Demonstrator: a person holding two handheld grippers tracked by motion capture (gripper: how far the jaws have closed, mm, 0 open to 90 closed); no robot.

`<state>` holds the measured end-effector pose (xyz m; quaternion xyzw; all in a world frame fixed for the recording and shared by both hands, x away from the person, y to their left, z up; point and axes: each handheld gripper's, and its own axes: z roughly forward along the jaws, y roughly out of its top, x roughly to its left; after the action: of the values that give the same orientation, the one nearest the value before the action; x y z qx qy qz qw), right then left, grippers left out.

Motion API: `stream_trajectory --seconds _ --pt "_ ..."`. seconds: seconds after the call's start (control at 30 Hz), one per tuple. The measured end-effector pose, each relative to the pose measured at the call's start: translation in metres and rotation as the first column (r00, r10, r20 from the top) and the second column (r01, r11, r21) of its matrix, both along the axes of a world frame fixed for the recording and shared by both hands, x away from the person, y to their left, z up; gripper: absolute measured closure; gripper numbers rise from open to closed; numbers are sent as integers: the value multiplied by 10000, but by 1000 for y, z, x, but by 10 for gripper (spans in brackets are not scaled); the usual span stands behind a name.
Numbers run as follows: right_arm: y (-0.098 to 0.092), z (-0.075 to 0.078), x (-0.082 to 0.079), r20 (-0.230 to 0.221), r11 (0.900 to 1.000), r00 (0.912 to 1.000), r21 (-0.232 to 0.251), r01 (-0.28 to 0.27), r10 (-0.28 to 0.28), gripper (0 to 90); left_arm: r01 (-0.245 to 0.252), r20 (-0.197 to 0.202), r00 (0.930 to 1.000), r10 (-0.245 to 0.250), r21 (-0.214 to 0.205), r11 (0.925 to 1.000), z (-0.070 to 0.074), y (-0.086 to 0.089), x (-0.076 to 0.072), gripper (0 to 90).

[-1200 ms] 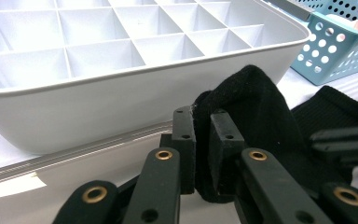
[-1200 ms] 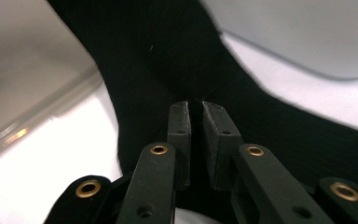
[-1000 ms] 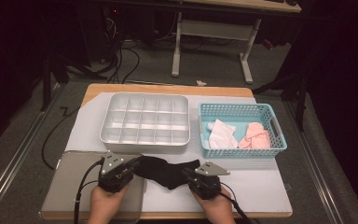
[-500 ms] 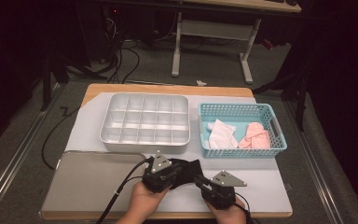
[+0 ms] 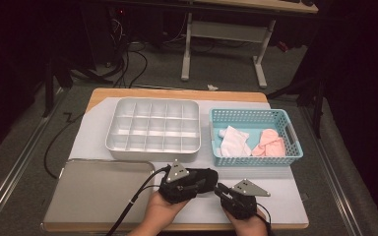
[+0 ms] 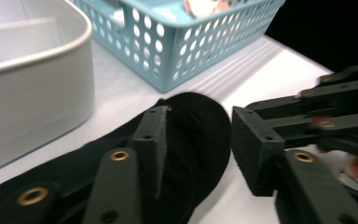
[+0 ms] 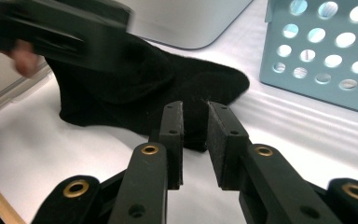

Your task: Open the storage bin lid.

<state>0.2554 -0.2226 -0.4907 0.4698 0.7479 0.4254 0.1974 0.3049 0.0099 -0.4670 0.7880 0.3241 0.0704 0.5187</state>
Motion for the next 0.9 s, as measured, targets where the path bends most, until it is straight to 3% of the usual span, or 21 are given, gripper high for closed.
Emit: stream_trajectory --seconds 0.17,0.33,0.47,0.63,0.8,0.9 --pt "0 1 0 19 9999 9999 17 119 -119 755 -325 434 9985 327 -70 9994 8 21 -6 515" --pt "3 4 0 57 9998 9998 77 185 -185 753 -1014 563 9934 1000 218 9946 4 50 -8 515" --pt "7 7 1 170 9999 9998 94 118 -119 752 -1621 827 9844 1554 811 9834 -3 71 -11 518" --pt "16 10 4 271 9999 9996 57 -85 83 734 -2174 846 9742 2092 1031 9706 -11 90 -15 547" --pt "35 8 15 22 9985 9987 202 -507 507 633 -2264 709 9731 2194 1139 9674 -17 97 -18 559" --pt "47 4 25 -172 9989 9990 260 -402 406 567 -2170 811 9749 2076 1338 9670 -18 94 -19 560"
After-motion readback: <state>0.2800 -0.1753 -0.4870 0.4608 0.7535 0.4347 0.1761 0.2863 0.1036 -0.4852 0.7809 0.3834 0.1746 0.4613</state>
